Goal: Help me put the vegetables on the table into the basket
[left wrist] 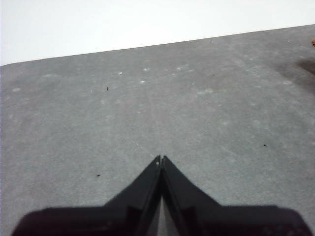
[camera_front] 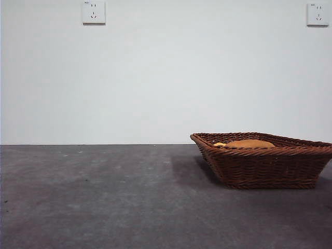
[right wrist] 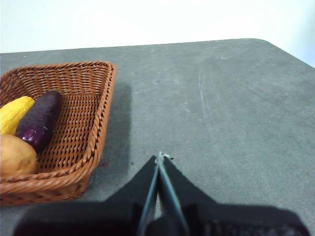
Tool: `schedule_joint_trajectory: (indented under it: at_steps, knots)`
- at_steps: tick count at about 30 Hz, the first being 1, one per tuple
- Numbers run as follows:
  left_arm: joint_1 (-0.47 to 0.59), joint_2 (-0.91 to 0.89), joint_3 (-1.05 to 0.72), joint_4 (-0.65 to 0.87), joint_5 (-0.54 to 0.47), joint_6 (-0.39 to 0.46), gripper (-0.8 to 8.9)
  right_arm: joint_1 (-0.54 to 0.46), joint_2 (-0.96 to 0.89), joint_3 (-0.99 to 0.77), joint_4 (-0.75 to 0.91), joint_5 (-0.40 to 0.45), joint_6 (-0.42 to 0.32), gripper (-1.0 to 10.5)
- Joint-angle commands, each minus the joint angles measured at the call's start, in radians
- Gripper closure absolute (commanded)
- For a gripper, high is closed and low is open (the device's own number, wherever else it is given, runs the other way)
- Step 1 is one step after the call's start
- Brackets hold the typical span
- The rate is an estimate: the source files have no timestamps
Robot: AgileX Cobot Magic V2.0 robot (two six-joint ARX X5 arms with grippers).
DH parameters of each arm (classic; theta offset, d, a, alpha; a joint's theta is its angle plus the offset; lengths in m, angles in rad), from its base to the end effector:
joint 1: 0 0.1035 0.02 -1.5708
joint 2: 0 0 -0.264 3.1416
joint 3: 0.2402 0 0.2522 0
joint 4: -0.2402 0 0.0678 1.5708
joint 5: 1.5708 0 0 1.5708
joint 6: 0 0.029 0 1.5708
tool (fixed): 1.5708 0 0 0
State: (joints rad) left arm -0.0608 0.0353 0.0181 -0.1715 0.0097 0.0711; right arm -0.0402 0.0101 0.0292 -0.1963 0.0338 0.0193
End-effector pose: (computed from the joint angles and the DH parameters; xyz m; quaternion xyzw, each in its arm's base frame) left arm 0.0970 -0.0062 0.1504 0.0378 0.0929 -0.0384 0.9942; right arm 0.0949 -0.0048 0.1538 0.0099 0.0881 -0.0377 0.9953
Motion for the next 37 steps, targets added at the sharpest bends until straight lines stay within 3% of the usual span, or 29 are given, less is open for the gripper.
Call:
schedule_joint_trajectory:
  at_steps: [1,37]
  knots:
    - [0.003,0.0,-0.011,0.006,-0.002,0.011,8.17,0.0,-0.002,-0.012,0.008,0.0,0.006,9.5]
    - [0.003,0.031,-0.011,0.006,-0.002,0.011,8.17,-0.002,-0.002,-0.012,0.008,0.008,0.006,9.5]
